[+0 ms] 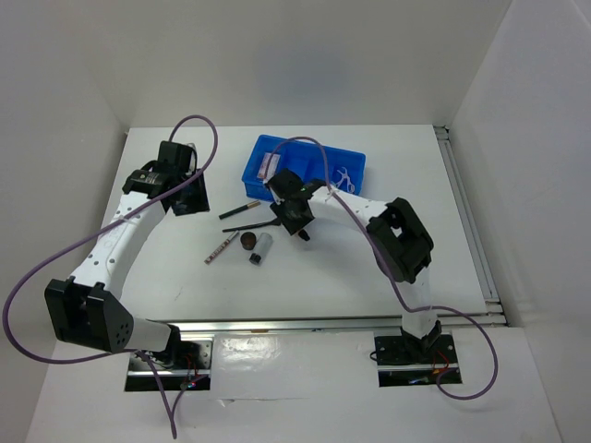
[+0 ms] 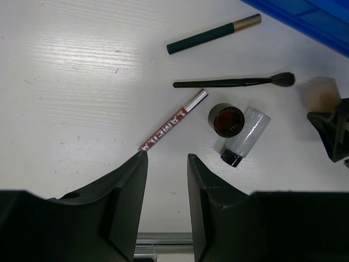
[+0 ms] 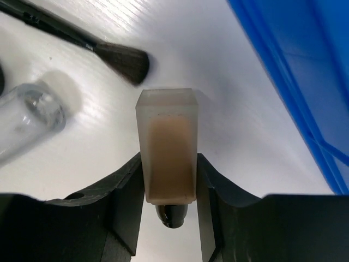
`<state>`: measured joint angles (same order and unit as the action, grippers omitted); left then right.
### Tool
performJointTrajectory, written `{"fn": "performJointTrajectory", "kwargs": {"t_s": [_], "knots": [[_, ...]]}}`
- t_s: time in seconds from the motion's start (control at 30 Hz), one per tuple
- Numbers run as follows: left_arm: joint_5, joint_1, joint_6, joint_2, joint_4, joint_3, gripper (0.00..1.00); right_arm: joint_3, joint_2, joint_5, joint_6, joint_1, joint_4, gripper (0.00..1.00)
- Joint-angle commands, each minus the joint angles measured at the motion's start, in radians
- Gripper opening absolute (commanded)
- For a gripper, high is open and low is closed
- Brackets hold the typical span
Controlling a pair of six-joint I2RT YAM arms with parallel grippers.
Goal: Organize the makeup
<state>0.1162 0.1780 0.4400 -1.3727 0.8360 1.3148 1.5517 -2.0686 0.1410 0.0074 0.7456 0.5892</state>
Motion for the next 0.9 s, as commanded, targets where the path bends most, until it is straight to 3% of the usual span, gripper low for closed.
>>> {"fn": "performJointTrajectory", "kwargs": {"t_s": [0.0,0.13,0.27,0.57,0.87], "knots": [[-0.032,-0.006,-0.023,0.011,-0.026,0.04,0.48,0.039,0.171,0.042,0.035,0.003,0.075,0.2],[-0.061,-0.006,-0.023,0.011,-0.035,0.04,0.48,0.093,0.239,0.086,0.075,0.003,0.141,0.19],[-0.061,-0.006,-0.023,0.011,-0.035,0.04,0.48,0.27,0.216,0.086,0.161,-0.07,0.228,0.19],[-0.043,-0.015,-0.023,0.001,-0.026,0.05,0.48,0.83,-0.14,-0.013,0.369,-0.218,0.322,0.19],[-0.043,-0.015,-0.023,-0.009,-0.017,0.041,0.48,0.643,-0.149,-0.107,0.562,-0.281,-0.028,0.19]]}}
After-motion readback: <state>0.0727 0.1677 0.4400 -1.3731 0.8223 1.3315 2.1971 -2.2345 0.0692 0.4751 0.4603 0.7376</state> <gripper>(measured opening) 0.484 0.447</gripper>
